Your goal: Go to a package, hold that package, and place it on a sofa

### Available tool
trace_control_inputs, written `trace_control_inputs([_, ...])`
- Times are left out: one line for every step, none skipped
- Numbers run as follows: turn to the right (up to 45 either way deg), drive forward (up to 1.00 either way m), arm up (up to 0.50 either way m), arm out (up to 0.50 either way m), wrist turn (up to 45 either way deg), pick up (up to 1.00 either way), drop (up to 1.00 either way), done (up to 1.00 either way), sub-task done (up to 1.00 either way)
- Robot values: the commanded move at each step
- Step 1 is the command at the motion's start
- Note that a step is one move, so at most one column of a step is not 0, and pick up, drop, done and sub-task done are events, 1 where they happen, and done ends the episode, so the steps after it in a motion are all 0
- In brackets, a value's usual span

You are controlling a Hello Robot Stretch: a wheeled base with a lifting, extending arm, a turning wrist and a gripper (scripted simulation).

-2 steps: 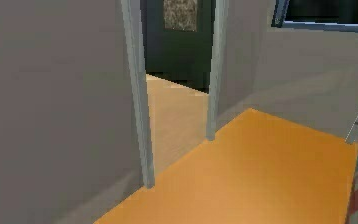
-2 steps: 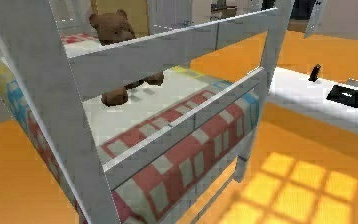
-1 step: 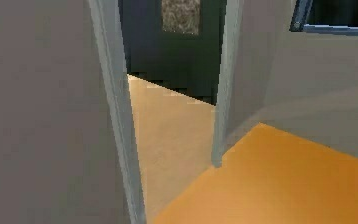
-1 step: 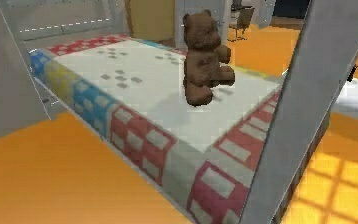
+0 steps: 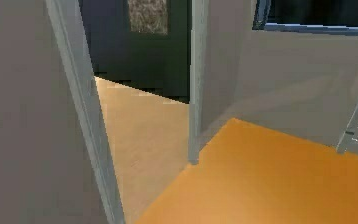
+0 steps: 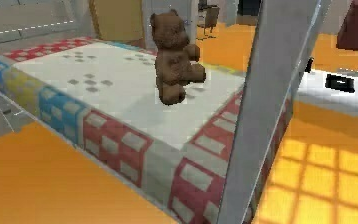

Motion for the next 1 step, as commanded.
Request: trace_control_inputs([0.0,0.9,0.0,0.0,0.0,0.0,0.0,0.0,0.0])
